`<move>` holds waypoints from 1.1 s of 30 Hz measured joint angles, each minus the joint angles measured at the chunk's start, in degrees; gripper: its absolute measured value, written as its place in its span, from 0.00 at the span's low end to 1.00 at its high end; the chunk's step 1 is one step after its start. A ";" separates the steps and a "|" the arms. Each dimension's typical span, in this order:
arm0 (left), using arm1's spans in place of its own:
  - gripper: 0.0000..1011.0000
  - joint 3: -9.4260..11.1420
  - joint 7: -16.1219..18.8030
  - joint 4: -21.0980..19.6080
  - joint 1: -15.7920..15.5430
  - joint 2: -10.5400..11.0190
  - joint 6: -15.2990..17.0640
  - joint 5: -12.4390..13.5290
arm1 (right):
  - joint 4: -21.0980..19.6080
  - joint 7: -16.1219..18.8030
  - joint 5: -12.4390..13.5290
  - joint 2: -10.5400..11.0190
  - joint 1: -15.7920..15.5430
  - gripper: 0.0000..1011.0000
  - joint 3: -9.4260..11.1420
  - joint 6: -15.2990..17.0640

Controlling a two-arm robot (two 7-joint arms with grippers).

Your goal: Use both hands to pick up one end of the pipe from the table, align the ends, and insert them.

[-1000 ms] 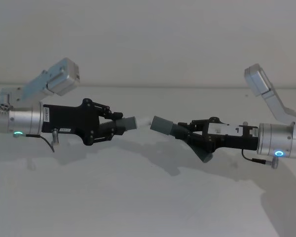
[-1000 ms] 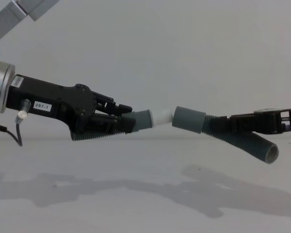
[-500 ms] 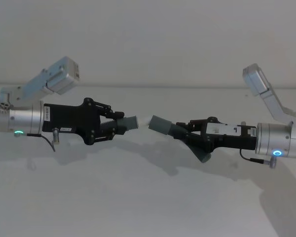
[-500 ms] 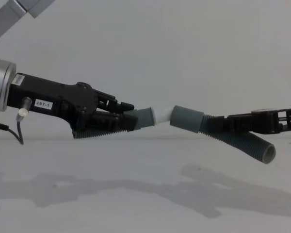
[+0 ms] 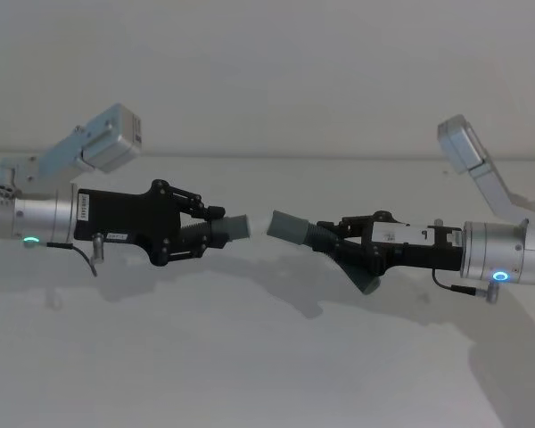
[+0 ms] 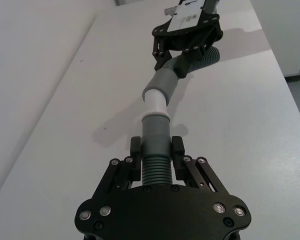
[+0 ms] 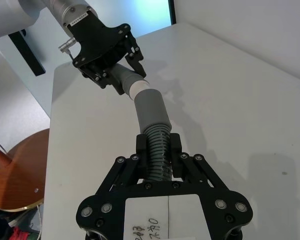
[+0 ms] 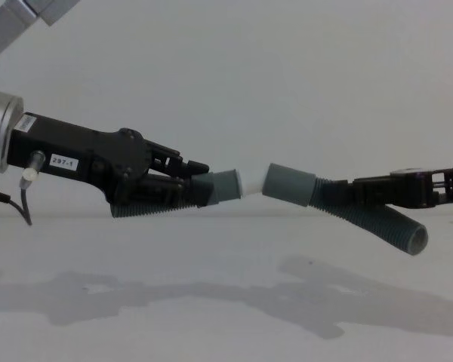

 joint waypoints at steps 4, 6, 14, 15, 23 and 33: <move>0.35 0.40 -0.21 -0.29 -0.18 0.43 0.05 0.04 | -0.04 0.00 0.08 0.23 0.08 0.25 -0.13 -0.13; 0.35 0.56 -0.22 -0.44 -0.24 0.63 0.12 0.14 | -0.10 0.02 0.11 0.38 0.11 0.25 -0.22 -0.22; 0.35 1.02 -0.22 -0.85 -0.47 1.10 0.43 0.25 | -0.53 0.37 0.33 0.93 0.26 0.25 -0.59 -0.52; 0.35 1.10 -0.27 -0.91 -0.54 1.15 0.49 0.25 | -0.59 0.45 0.36 1.00 0.27 0.25 -0.65 -0.58; 0.35 1.50 -0.54 -1.17 -0.74 1.35 0.75 0.15 | -0.94 0.67 0.59 1.38 0.32 0.25 -0.96 -0.76; 0.35 1.75 -0.73 -1.35 -0.87 1.48 0.90 -0.05 | -0.93 1.32 1.22 1.66 0.61 0.25 -1.58 -0.64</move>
